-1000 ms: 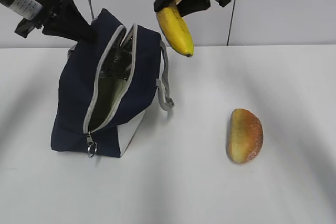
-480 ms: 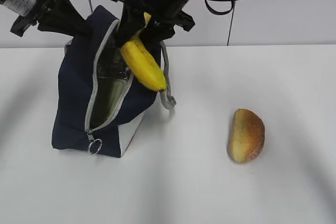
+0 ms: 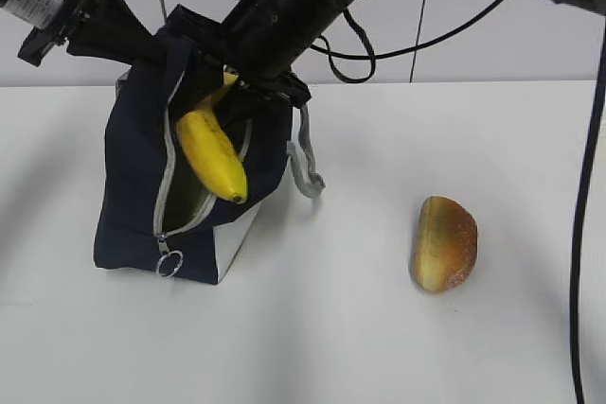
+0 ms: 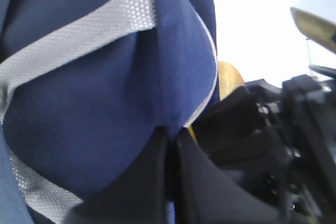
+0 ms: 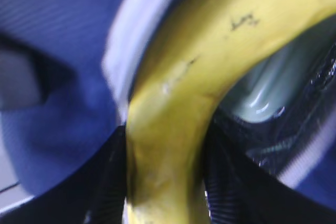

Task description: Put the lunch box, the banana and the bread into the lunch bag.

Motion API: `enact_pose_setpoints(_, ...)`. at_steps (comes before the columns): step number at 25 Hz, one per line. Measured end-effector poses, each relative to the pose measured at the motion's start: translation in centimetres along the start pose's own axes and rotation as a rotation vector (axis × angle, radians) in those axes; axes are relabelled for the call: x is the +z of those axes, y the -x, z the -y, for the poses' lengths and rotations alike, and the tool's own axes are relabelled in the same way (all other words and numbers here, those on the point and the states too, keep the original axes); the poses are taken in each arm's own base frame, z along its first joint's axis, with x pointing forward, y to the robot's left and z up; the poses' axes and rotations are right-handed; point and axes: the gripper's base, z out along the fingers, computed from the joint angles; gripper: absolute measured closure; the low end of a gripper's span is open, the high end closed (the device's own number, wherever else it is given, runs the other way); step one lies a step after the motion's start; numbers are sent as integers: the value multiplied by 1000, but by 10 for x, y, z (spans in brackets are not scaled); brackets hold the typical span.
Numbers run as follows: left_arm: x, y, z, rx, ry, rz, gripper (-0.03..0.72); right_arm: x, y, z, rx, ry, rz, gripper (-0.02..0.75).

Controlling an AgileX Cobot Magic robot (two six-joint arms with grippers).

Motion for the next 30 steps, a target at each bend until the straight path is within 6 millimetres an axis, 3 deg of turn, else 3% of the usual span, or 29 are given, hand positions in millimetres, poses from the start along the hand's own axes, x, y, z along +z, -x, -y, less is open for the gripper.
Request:
enact_pose_setpoints(6,0,0,0,-1,-2,-2,687,19,12,16,36,-6,98,416)
enact_pose_setpoints(13,0,0,0,-1,-3,-2,687,21,13,18,8,-18,105,226)
enact_pose_setpoints(20,0,0,0,-1,-3,-2,687,16,8,22,-33,-66,27,206)
enact_pose_setpoints(24,0,0,0,-1,-3,-3,687,-9,8,17,-120,-176,10,206)
enact_pose_setpoints(30,0,0,0,-1,-3,-3,687,-67,10,-5,-235,-380,122,206)
